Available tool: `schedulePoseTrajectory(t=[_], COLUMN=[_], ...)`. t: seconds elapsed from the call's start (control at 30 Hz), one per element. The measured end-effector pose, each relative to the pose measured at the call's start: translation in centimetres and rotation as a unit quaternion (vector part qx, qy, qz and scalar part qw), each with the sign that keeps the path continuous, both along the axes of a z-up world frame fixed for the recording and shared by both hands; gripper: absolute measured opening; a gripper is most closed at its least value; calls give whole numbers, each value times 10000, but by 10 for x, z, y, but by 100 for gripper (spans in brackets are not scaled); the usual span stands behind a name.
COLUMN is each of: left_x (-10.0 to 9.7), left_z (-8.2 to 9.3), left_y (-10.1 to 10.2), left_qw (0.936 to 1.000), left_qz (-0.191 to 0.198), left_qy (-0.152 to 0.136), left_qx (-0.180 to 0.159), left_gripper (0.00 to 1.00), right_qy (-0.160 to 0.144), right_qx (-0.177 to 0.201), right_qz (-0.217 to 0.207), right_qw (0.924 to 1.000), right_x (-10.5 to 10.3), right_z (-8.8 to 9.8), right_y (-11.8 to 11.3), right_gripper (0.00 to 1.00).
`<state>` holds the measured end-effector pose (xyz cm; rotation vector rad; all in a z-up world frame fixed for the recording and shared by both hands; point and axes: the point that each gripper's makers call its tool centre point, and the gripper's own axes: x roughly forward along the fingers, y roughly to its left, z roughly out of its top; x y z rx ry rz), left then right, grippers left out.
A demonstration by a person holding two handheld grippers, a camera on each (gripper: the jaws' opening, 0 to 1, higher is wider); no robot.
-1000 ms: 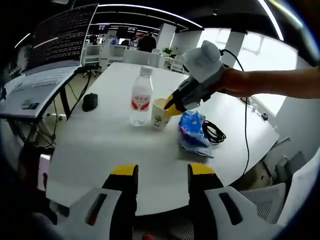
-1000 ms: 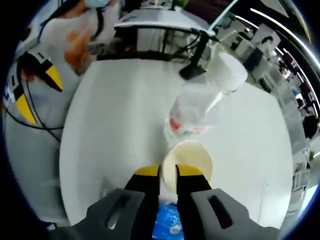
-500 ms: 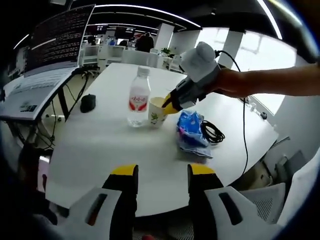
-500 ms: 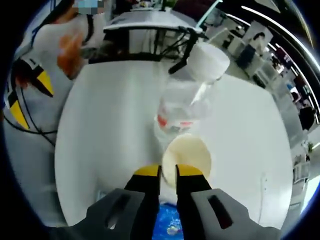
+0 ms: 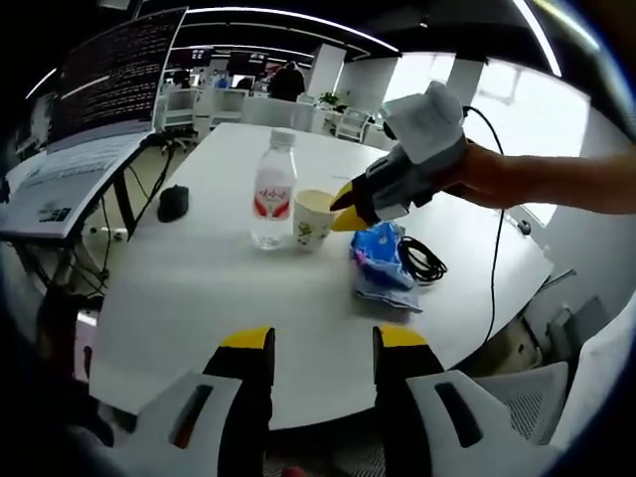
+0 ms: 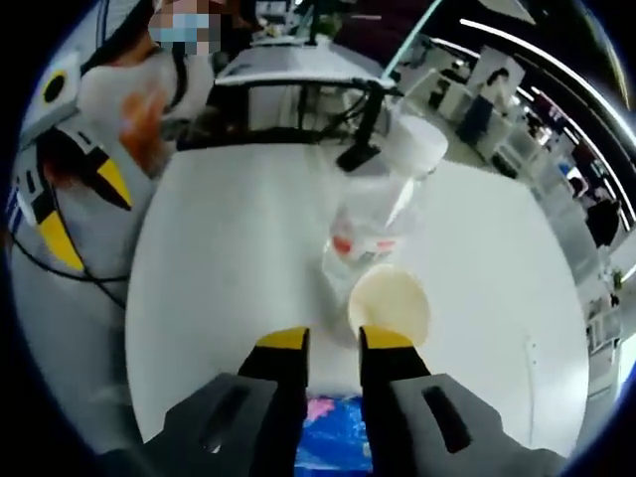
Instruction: Arrange the tabletop items into an orderly group along one side of the table until the central work area is clear of visible clutter.
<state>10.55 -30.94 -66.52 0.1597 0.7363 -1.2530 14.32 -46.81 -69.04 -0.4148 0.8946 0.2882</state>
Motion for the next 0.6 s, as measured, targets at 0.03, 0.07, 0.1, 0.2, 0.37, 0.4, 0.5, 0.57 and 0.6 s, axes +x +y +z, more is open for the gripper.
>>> schedulePoseTrajectory(t=[0.03, 0.07, 0.1, 0.2, 0.37, 0.4, 0.5, 0.57, 0.6], left_x=[-2, -3, -5, -10, -18, -20, -25, -26, -28], left_z=[0, 0, -1, -2, -4, -5, -6, -7, -6], left_y=[-2, -3, -4, -7, -9, -9, -11, -11, -11], left_qw=[10000, 10000, 9999, 9998, 9996, 9995, 9993, 9992, 9991], left_qz=[-29, -60, -97, -174, -266, -289, -362, -388, -402], left_qy=[-4, -4, -9, -10, 35, 42, 40, 46, 55], left_qx=[7, 13, 23, 38, 65, 76, 111, 118, 121], left_gripper=[38, 38, 38, 38, 38, 38, 38, 38, 38], right_qy=[-77, -135, -240, -472, -675, -701, -673, -618, -635], right_qx=[-27, -24, -28, -2, 178, 261, 456, 622, 733], right_qz=[1, -24, -64, -190, -514, -628, -929, -1183, -1359], right_qw=[10000, 9999, 9997, 9987, 9962, 9952, 9924, 9891, 9860], right_x=[-2, -3, -6, -13, -36, -43, -63, -76, -85], right_z=[4, 7, 13, 23, 29, 28, 20, 13, 9], right_y=[0, 0, 1, 1, 3, 4, 3, 1, 0], right_gripper=[18, 18, 18, 18, 18, 18, 18, 18, 17])
